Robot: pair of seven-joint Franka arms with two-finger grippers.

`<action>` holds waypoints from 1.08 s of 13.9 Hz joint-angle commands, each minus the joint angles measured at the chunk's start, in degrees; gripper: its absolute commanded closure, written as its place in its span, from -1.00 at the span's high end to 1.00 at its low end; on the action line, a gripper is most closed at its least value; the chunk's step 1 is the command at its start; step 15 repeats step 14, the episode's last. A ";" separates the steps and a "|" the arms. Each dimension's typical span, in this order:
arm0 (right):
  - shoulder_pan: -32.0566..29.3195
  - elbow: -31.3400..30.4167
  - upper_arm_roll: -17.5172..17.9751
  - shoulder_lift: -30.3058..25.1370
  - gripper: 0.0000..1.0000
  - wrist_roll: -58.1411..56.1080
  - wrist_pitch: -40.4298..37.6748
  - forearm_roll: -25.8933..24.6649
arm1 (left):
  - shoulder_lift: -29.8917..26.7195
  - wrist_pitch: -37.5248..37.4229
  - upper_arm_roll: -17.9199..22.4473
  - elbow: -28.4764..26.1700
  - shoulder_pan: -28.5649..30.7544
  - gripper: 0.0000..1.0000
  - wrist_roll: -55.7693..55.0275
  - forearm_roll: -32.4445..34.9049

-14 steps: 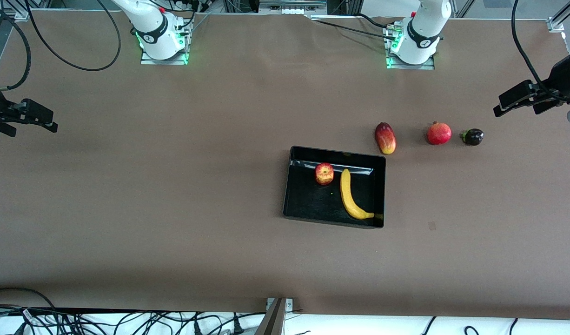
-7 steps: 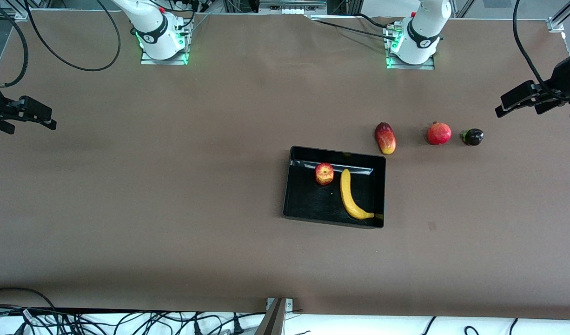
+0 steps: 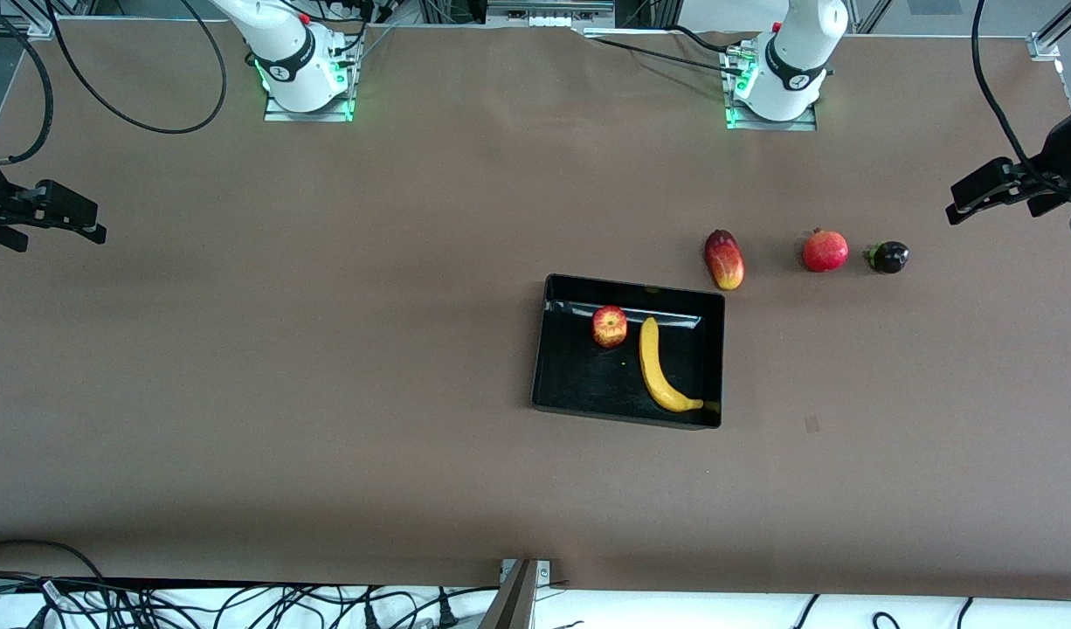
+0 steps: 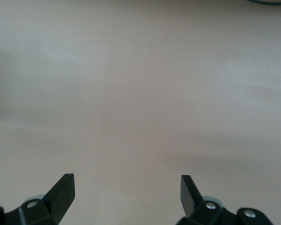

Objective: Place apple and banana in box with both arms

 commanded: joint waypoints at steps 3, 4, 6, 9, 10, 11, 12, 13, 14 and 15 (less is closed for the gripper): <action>1.84 0.06 1.09 0.79 1.00 -0.77 -3.53 -0.17 | -1.92 0.70 2.55 -2.06 -2.49 1.00 2.13 0.77; 5.43 0.40 1.80 2.36 1.00 -0.51 -5.47 -0.69 | -1.83 0.79 2.55 -2.06 -2.49 1.00 2.13 0.77; 10.02 0.58 1.80 4.30 1.00 0.19 -4.96 -1.57 | -1.74 0.79 2.03 -1.71 -1.09 1.00 2.31 0.77; 9.51 0.76 0.93 5.19 1.00 0.98 -3.73 -1.40 | -1.13 0.53 1.67 -1.28 -0.55 1.00 2.22 0.94; 9.51 0.93 0.14 5.19 1.00 0.72 -3.81 -1.49 | -0.52 0.53 1.67 -0.66 -0.64 1.00 1.87 0.94; 9.59 0.93 -0.21 5.02 1.00 0.81 -3.73 -1.66 | 0.01 0.44 1.67 0.65 -0.64 1.00 1.78 1.03; 9.60 1.02 -0.74 4.84 1.00 0.81 -3.90 -2.01 | 0.37 0.35 1.67 1.09 -0.64 1.00 1.78 1.03; 9.51 1.11 -2.57 4.75 1.00 0.72 -3.82 -2.10 | 0.46 0.35 1.76 1.19 -0.64 1.00 1.78 0.95; 9.51 2.67 -4.68 4.75 1.00 0.37 -4.34 -2.01 | 0.54 0.35 1.67 1.19 -0.64 1.00 1.78 1.29; 9.51 2.67 -4.68 4.75 1.00 0.37 -4.34 -2.01 | 0.54 0.35 1.67 1.19 -0.64 1.00 1.78 1.29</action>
